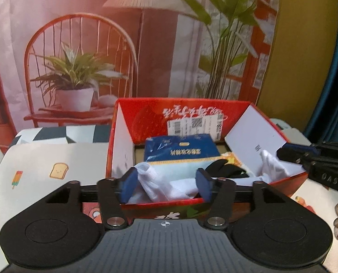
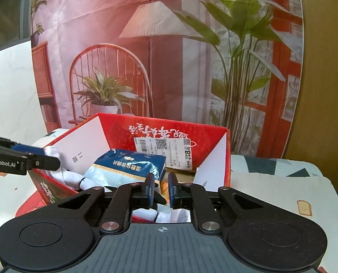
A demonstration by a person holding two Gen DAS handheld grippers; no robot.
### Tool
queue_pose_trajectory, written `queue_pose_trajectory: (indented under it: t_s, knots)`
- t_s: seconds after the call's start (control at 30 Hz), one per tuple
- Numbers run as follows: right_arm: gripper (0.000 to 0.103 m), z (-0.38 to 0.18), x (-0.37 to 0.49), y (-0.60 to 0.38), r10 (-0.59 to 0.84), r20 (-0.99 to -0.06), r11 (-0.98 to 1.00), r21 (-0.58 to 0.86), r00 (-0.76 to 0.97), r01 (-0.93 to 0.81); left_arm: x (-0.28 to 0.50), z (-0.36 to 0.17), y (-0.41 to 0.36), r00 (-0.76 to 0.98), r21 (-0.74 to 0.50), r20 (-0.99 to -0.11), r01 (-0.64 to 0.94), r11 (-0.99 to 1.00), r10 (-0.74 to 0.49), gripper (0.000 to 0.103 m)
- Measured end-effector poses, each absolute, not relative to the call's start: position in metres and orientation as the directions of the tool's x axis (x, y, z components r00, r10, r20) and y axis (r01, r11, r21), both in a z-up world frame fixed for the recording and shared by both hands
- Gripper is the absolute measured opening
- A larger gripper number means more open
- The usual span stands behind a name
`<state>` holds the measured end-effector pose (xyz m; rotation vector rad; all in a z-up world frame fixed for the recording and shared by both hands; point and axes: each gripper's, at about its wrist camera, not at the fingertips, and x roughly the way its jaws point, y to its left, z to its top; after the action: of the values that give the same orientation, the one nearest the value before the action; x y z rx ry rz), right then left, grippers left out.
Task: Organize soft objects
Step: 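Lower the sock into the box and open both grippers, then move both grippers back down to the green yarn ball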
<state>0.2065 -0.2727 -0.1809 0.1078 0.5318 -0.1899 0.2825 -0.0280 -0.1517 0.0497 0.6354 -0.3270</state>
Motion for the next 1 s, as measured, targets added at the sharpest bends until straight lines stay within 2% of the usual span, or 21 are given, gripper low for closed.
queue_pose_trajectory:
  t_s: [0.07, 0.13, 0.2, 0.3, 0.33, 0.47, 0.8, 1.0]
  knots:
    - [0.022, -0.181, 0.204, -0.272, -0.149, -0.512, 0.977, 0.057, 0.846, 0.206, 0.276, -0.148, -0.029, 0.762, -0.052, -0.574, 0.329, 0.943, -0.298, 0.071]
    - [0.026, -0.181, 0.2, -0.269, -0.146, -0.51, 0.977, 0.062, 0.848, 0.206, 0.267, -0.145, -0.029, 0.772, -0.04, -0.559, 0.339, 0.94, -0.302, 0.087]
    - [0.046, -0.182, 0.196, -0.267, -0.139, -0.503, 0.977, 0.07, 0.853, 0.2, 0.258, -0.142, -0.029, 0.784, -0.02, -0.543, 0.348, 0.937, -0.302, 0.096]
    - [0.065, -0.182, 0.185, -0.261, -0.128, -0.477, 0.978, 0.084, 0.869, 0.19, 0.246, -0.14, -0.027, 0.788, -0.002, -0.536, 0.358, 0.934, -0.304, 0.1]
    - [0.067, -0.182, 0.182, -0.259, -0.125, -0.474, 0.978, 0.087, 0.872, 0.188, 0.241, -0.14, -0.026, 0.787, 0.001, -0.541, 0.355, 0.935, -0.298, 0.101]
    - [0.089, -0.184, 0.166, -0.249, -0.135, -0.44, 0.977, 0.088, 0.888, 0.193, 0.221, -0.143, -0.02, 0.789, -0.007, -0.541, 0.343, 0.939, -0.292, 0.103]
    - [0.102, -0.21, 0.121, -0.222, -0.099, -0.419, 0.967, 0.173, 0.902, 0.186, 0.166, -0.18, -0.004, 0.751, -0.056, -0.598, 0.309, 0.949, -0.28, 0.103]
    - [0.103, -0.237, 0.096, -0.201, -0.098, -0.469, 0.962, 0.182, 0.878, 0.205, 0.145, -0.205, 0.005, 0.737, -0.103, -0.629, 0.238, 0.966, -0.249, 0.103]
